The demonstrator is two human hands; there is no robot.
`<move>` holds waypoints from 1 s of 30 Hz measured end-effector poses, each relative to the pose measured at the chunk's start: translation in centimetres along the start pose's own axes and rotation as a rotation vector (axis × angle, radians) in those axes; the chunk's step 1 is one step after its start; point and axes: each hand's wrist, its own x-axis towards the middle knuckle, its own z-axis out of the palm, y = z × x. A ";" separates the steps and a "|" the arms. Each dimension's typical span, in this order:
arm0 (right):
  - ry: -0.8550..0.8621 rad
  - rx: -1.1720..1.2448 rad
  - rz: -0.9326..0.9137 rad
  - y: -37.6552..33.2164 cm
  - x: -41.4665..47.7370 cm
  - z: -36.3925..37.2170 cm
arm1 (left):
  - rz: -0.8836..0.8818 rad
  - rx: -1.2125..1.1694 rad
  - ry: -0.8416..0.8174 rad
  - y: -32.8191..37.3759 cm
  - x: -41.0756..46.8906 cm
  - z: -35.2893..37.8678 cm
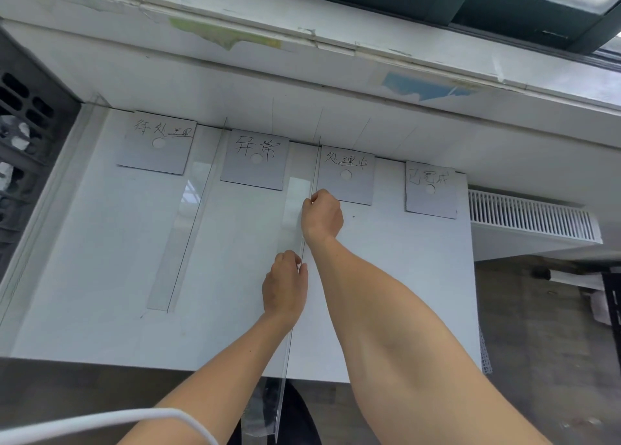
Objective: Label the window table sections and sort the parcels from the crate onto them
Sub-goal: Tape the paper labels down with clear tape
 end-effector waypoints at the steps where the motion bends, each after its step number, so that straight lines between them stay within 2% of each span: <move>1: -0.001 -0.003 0.000 0.0 0.0 -0.1 | 0.003 0.003 0.001 0.0 0.0 0.0; 8: -0.021 0.005 0.002 -0.2 -0.3 -0.4 | 0.002 -0.028 -0.013 0.0 0.1 -0.5; 11: 0.055 -0.006 -0.024 -1.0 -0.7 -1.1 | 0.031 -0.027 0.032 0.4 1.2 -2.1; 15: 0.207 0.034 -0.216 -3.8 -1.3 -1.8 | 0.101 -0.039 0.172 0.6 3.9 -6.5; 23: 0.050 -0.189 -0.591 -14.5 -5.3 1.4 | 0.184 0.191 0.432 -4.6 8.0 -19.3; 30: -0.057 -0.326 -0.848 -21.7 -11.8 7.7 | 0.100 0.366 0.499 -13.5 8.2 -27.9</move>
